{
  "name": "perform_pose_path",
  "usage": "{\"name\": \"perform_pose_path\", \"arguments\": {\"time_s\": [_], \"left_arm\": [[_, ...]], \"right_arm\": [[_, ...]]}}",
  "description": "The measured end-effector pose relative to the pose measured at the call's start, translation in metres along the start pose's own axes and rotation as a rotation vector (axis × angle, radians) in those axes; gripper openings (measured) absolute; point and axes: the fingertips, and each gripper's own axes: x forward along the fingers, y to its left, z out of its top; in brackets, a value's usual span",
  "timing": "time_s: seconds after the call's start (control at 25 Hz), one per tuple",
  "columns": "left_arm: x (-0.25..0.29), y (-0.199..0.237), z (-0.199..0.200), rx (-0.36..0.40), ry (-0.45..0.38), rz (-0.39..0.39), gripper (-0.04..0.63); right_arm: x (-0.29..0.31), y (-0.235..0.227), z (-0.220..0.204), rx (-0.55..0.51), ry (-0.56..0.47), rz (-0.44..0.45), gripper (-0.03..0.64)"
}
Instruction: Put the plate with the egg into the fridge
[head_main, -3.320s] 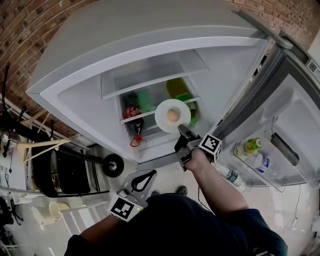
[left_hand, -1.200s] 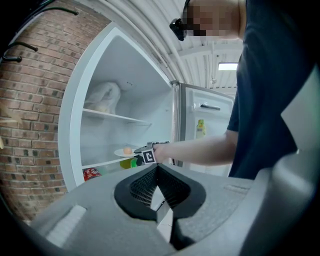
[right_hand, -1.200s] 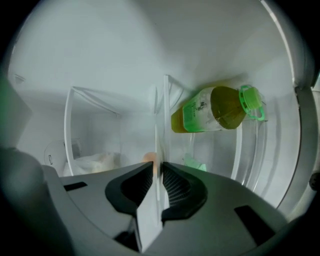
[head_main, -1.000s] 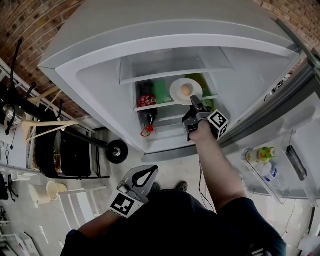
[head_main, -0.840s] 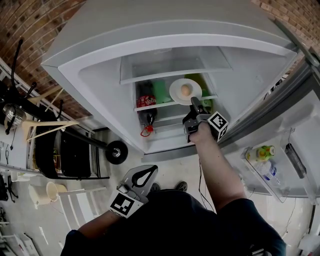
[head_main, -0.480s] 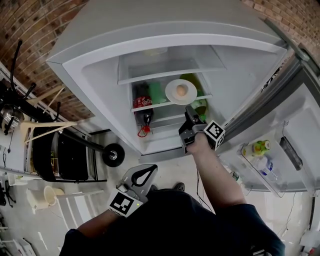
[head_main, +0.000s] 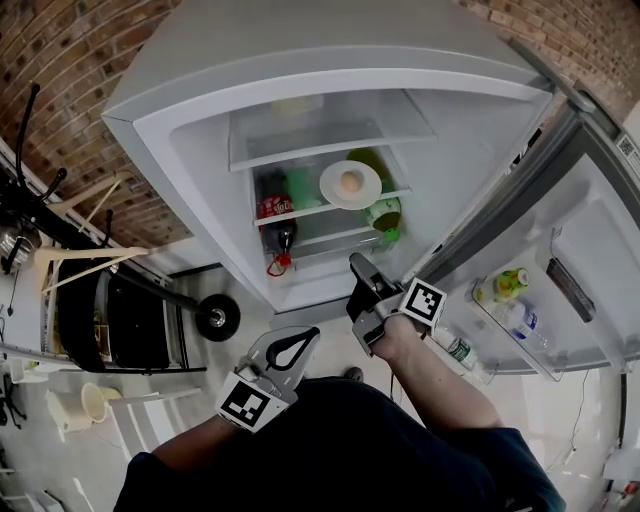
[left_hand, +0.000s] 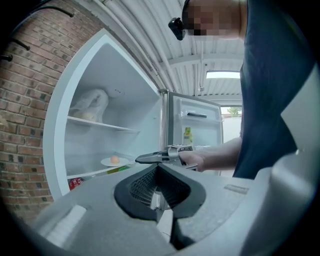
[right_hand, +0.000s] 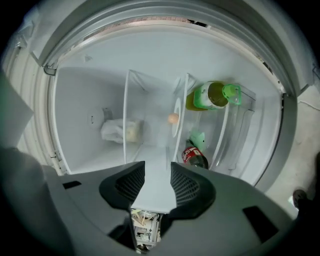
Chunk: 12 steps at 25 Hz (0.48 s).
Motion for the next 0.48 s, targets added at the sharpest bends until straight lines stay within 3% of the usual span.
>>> {"name": "perform_pose_path", "arguments": {"time_s": [0.12,0.48], "left_arm": [[0.000,-0.003,0.000,-0.004,-0.004,-0.015,0.005],[0.004,-0.008,0.001,0.001,-0.007,-0.060,0.005]], "right_arm": [[-0.016,0.004,-0.015,-0.036,0.035,0.010,0.145],[-0.054,-0.002,-0.051,-0.336,0.152,-0.021,0.078]]}}
